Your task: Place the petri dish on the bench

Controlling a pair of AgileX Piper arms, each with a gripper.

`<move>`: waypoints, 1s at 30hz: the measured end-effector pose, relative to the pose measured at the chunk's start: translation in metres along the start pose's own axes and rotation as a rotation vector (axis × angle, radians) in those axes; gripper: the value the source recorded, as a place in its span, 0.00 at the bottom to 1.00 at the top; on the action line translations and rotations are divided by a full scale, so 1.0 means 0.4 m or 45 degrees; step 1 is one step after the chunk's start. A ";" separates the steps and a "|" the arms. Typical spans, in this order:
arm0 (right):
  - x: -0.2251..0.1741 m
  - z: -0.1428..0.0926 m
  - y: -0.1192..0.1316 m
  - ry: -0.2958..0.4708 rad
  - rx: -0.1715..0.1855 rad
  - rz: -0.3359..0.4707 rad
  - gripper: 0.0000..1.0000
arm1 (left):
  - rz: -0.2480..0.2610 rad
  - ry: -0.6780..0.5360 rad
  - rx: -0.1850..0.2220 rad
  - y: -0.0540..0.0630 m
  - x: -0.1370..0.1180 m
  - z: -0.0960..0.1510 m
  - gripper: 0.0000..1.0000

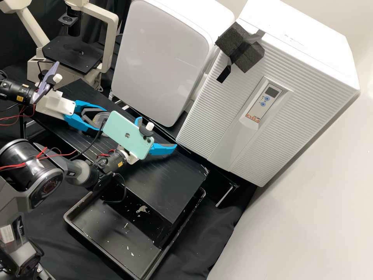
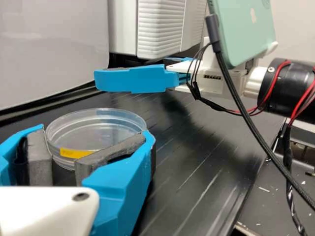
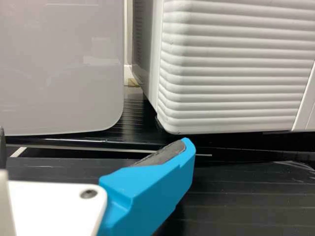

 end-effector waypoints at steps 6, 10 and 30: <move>0.000 0.000 0.000 0.000 0.000 0.000 1.00 | 0.002 -0.001 0.001 0.002 0.001 0.000 1.00; 0.000 0.000 0.000 0.000 0.000 0.000 1.00 | 0.006 -0.002 0.003 0.004 0.002 0.000 1.00; 0.000 0.000 0.000 0.000 0.000 0.000 1.00 | 0.081 0.056 0.078 0.006 -0.095 -0.011 1.00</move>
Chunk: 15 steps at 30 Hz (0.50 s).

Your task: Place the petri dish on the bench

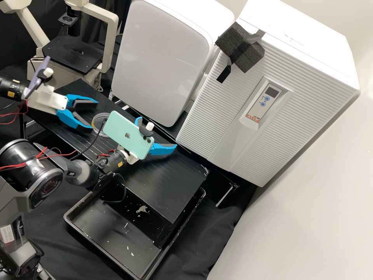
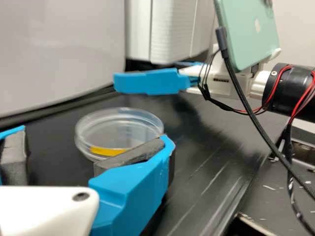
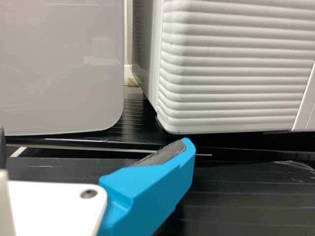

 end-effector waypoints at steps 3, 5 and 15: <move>0.000 0.000 0.000 0.000 0.000 0.000 1.00 | 0.083 0.038 0.079 0.013 -0.040 0.001 1.00; 0.000 0.000 0.000 0.000 0.000 0.000 1.00 | 0.141 0.077 0.126 0.022 -0.073 -0.002 1.00; 0.000 0.000 0.000 0.000 0.000 0.000 1.00 | 0.408 0.447 0.188 0.015 -0.194 -0.060 1.00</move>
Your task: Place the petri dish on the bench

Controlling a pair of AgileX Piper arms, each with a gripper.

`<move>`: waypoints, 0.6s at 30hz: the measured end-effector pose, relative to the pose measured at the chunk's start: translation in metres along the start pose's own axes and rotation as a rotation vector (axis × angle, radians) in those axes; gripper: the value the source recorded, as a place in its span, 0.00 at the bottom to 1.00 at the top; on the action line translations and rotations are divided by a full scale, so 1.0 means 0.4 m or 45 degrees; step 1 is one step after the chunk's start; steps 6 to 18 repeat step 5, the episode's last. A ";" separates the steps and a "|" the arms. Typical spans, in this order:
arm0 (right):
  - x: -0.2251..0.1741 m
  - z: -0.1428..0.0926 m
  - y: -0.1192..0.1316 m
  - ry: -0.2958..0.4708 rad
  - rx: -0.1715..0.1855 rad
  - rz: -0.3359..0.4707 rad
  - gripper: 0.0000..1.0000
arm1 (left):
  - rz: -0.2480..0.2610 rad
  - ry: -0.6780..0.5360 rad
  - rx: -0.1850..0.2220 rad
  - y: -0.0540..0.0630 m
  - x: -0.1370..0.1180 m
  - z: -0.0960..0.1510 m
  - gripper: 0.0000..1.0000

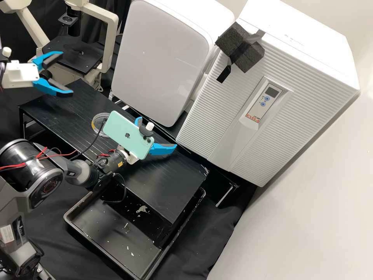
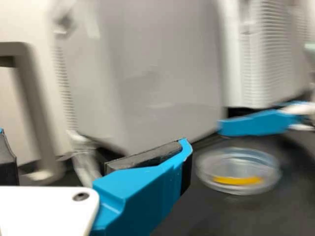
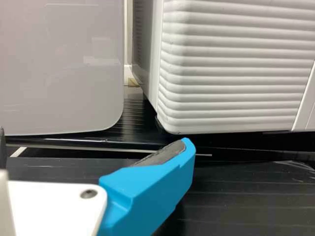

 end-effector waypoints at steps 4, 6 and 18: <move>0.000 0.000 0.000 0.000 0.000 0.000 1.00 | 0.066 0.109 -0.083 -0.014 -0.012 -0.046 1.00; 0.000 0.000 0.000 0.000 0.000 0.000 1.00 | 0.070 0.149 -0.111 -0.020 -0.014 -0.058 1.00; 0.000 0.000 0.000 0.000 0.000 0.000 1.00 | 0.070 0.149 -0.111 -0.020 -0.014 -0.058 1.00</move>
